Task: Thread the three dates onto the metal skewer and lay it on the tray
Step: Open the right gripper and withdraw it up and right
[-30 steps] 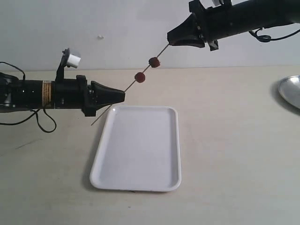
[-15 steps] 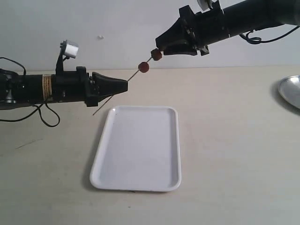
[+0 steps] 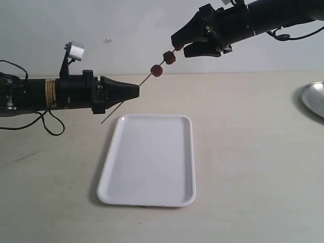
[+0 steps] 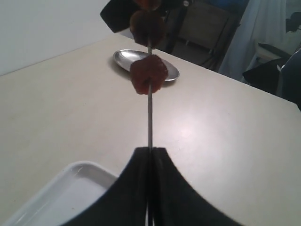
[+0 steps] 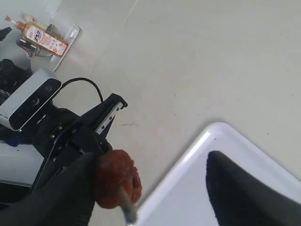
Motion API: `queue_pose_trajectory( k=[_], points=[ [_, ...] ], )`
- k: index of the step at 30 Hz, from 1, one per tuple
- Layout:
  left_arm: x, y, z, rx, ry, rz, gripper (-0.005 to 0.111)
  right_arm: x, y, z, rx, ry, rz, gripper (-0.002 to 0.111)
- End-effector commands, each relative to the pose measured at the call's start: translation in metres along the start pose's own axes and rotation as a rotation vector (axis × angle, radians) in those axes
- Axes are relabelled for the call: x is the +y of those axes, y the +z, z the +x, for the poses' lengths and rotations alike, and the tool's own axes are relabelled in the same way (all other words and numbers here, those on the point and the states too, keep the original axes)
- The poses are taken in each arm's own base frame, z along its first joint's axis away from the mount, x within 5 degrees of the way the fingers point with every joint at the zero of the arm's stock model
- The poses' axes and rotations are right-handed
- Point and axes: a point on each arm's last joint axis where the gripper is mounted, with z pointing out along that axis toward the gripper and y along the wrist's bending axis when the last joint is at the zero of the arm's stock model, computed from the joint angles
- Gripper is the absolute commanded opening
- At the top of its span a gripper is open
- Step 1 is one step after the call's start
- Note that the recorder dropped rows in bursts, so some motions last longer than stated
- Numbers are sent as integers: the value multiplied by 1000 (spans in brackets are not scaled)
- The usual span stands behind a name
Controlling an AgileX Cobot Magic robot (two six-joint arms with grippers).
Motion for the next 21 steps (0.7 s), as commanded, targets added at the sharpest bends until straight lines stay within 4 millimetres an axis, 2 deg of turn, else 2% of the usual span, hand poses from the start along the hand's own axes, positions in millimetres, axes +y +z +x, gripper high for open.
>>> queue_pose_trajectory(
  k=[1,8,13,21],
  points=[
    [-4,0,-5,-9,9,21,0,7,-10,-3,-7,-29,24,68],
    [-3,0,-6,-12,-30,18,0,1,-10,3,57,35,94,68],
    [-3,0,-6,-14,-38,17,0,0,-10,3,61,36,99,73],
    [0,0,-4,1,-44,-19,0,0,-10,3,60,37,98,73]
  ],
)
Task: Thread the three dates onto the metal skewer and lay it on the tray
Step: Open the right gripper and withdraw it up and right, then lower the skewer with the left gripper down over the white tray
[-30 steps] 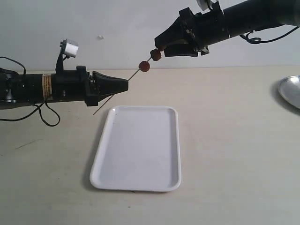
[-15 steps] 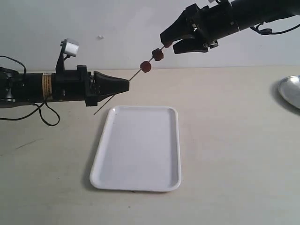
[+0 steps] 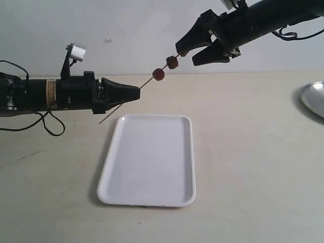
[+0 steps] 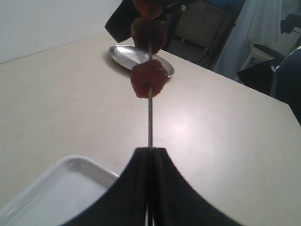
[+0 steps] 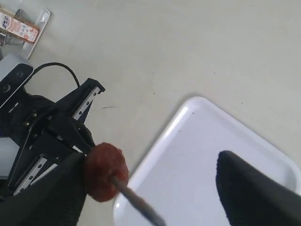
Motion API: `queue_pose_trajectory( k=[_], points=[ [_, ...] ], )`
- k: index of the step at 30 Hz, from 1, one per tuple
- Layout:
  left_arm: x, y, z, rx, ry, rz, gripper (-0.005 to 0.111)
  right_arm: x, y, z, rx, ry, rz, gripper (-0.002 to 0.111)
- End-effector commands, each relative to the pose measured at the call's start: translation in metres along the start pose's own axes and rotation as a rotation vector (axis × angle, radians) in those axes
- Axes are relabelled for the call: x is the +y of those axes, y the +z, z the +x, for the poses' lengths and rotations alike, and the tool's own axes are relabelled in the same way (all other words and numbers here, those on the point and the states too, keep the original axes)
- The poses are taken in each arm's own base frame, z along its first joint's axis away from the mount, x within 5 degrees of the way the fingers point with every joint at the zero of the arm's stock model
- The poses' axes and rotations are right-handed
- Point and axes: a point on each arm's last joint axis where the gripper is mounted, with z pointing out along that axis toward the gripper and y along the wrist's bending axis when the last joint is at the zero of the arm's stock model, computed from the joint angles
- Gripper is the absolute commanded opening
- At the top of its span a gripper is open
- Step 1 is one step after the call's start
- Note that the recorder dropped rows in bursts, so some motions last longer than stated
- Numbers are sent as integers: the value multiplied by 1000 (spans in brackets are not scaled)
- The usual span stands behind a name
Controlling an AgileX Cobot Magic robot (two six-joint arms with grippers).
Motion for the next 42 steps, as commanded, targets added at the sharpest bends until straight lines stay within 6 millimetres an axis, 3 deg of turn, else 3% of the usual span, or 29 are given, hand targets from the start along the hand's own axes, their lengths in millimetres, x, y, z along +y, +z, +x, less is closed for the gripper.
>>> queue_pose_trajectory(
  k=[1,16,29,35,38,42],
  points=[
    [1,0,-5,-14,-7,-27,0,3,-5,-2,-14,-6,2,73],
    [3,0,-2,11,-42,-42,0,22,-18,-7,-40,-59,9,73],
    [11,-8,5,79,-206,-107,0,37,-42,-7,6,-208,200,72],
    [13,-14,17,107,-301,-260,0,35,-45,-10,-31,-187,253,66],
    [6,-23,23,108,-367,-382,0,32,-46,-11,-40,-180,290,66],
    [-17,-23,19,129,-361,-412,0,31,-47,-13,-57,-169,304,66]
  ],
)
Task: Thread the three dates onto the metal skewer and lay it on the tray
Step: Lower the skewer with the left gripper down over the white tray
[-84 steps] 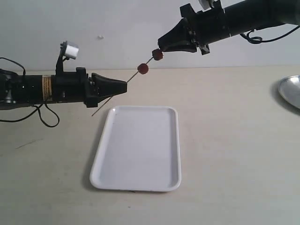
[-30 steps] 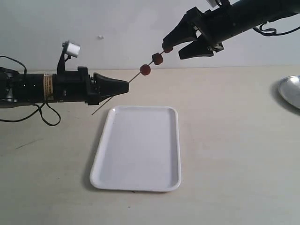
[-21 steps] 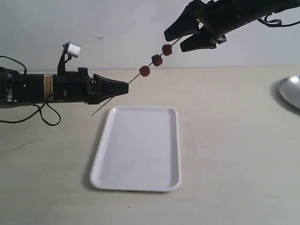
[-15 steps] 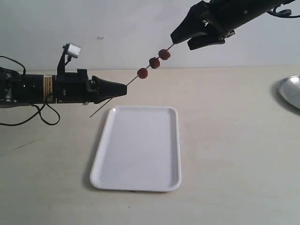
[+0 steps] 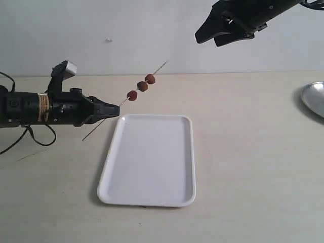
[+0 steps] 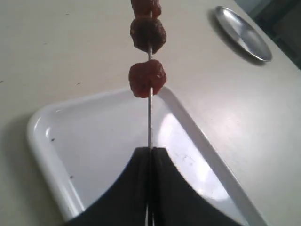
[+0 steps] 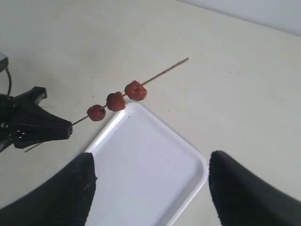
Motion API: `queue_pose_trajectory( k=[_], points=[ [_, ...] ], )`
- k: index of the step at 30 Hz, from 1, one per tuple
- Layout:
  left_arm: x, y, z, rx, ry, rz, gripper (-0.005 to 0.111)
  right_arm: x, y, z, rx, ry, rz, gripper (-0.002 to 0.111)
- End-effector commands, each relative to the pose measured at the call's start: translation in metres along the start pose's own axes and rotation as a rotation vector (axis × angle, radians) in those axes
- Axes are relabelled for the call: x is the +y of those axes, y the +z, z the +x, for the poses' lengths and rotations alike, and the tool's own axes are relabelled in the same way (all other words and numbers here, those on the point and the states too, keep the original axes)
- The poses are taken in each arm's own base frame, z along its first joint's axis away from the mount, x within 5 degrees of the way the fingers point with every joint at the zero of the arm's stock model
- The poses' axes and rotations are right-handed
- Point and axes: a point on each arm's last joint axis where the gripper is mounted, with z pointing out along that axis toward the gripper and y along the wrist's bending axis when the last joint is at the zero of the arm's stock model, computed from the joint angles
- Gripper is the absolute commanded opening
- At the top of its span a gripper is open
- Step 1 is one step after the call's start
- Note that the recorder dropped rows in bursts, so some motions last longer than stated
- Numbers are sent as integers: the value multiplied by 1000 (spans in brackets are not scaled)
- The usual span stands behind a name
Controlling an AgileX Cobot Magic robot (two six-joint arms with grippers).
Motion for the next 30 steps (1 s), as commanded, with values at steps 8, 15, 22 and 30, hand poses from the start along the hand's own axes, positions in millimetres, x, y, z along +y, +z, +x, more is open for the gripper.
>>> queue_pose_trajectory(
  k=[8,15,22,30],
  points=[
    [-79,5,13,34,68,-384,0,3,-6,0,5,32,6,65],
    [-113,14,18,27,69,-346,0,13,-17,-3,-4,37,0,65],
    [-117,21,31,57,38,-336,0,18,-21,-4,-11,41,-28,64],
    [-116,21,32,54,13,-347,0,20,-21,-3,6,62,-39,64]
  ],
)
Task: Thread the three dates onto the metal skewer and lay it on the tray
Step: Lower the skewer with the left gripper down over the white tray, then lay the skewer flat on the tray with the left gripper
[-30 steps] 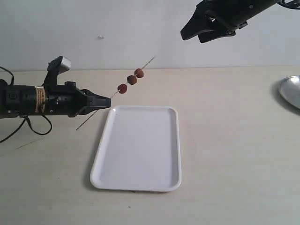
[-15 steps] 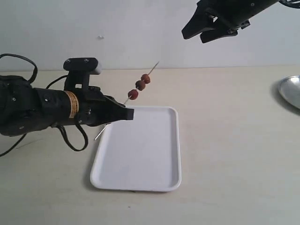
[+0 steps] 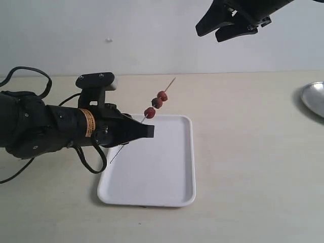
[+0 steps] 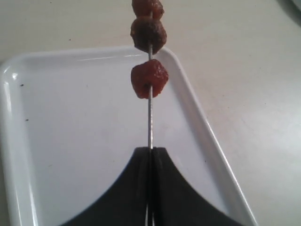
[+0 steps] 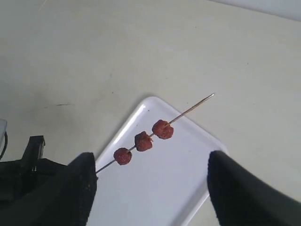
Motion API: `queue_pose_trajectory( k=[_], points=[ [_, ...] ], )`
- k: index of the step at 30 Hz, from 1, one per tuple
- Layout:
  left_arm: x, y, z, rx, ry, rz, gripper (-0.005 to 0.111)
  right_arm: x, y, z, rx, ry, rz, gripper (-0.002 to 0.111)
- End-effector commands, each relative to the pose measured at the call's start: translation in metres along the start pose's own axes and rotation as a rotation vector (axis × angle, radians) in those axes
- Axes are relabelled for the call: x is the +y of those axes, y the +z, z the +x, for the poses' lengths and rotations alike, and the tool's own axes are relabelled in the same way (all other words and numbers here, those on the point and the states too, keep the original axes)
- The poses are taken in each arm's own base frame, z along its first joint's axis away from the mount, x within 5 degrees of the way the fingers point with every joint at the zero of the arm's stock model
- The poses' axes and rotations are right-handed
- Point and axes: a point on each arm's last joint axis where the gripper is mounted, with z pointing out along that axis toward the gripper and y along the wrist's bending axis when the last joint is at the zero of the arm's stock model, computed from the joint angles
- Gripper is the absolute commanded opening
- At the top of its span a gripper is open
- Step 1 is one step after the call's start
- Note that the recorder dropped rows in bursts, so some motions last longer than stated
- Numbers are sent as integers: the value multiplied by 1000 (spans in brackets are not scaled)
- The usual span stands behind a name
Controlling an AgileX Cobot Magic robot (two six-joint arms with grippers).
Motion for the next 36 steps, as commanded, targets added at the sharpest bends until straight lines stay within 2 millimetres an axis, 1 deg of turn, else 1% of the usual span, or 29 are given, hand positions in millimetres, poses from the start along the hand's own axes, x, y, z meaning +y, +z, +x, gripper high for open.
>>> queue_pose_trajectory(
  k=[1,5,9,13,22,28,36],
  points=[
    [-1,-1,1,0,-11,1,0,3,-4,-1,-8,17,-8,64],
    [1,1,6,14,-33,-9,0,3,-4,-1,-8,17,-8,64],
    [5,15,17,44,-43,-5,0,3,-4,-1,-9,18,-7,64],
    [8,23,24,53,-69,0,0,3,-4,-1,-11,18,-6,64],
    [10,26,28,68,-73,-8,0,2,-4,-2,-20,18,2,64],
    [16,37,41,118,-84,-30,0,2,-4,-2,-22,18,3,64],
    [16,37,42,120,-105,-31,0,2,-4,-3,-30,19,6,64]
  ],
)
